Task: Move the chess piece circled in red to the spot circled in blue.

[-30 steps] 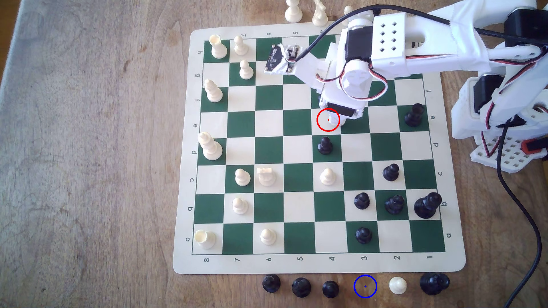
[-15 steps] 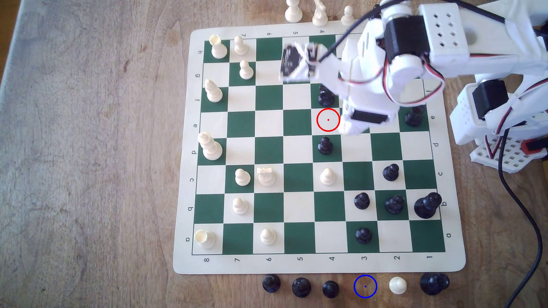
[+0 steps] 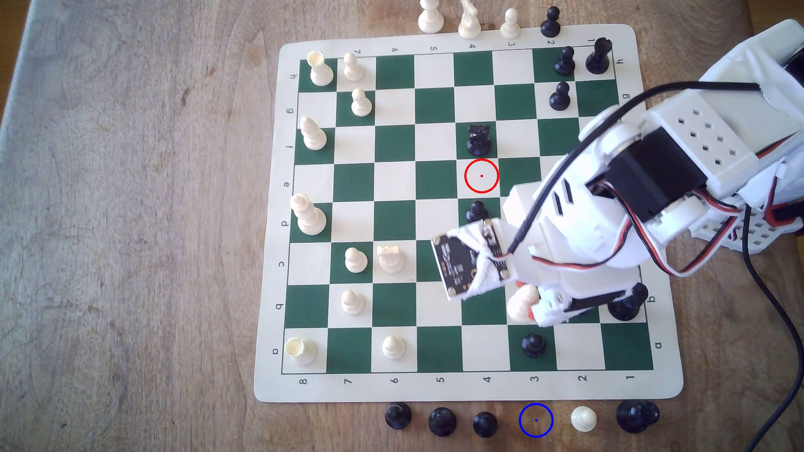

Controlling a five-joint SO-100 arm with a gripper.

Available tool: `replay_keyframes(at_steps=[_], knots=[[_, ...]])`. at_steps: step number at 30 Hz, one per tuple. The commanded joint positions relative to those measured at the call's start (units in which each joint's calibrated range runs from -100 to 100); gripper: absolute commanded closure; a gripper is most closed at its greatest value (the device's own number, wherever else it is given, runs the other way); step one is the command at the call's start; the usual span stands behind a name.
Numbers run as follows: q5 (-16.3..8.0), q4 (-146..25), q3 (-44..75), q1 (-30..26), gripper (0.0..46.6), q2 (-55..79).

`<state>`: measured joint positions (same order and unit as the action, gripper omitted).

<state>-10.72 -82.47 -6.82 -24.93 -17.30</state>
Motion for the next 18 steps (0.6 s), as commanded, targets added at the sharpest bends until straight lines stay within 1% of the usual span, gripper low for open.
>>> replay_keyframes(at_steps=[1,2,6,11,18], knots=[[-0.54,1.96,4.65,-4.68,46.4,3.21],[-0.73,3.44,4.28,-6.48,46.3,5.25],[-0.78,7.29,5.46,-10.15,46.3,10.43],[-0.39,8.92,8.91,-12.34,46.3,15.77],[-0.05,11.54,10.81,-13.05,46.3,20.78]])
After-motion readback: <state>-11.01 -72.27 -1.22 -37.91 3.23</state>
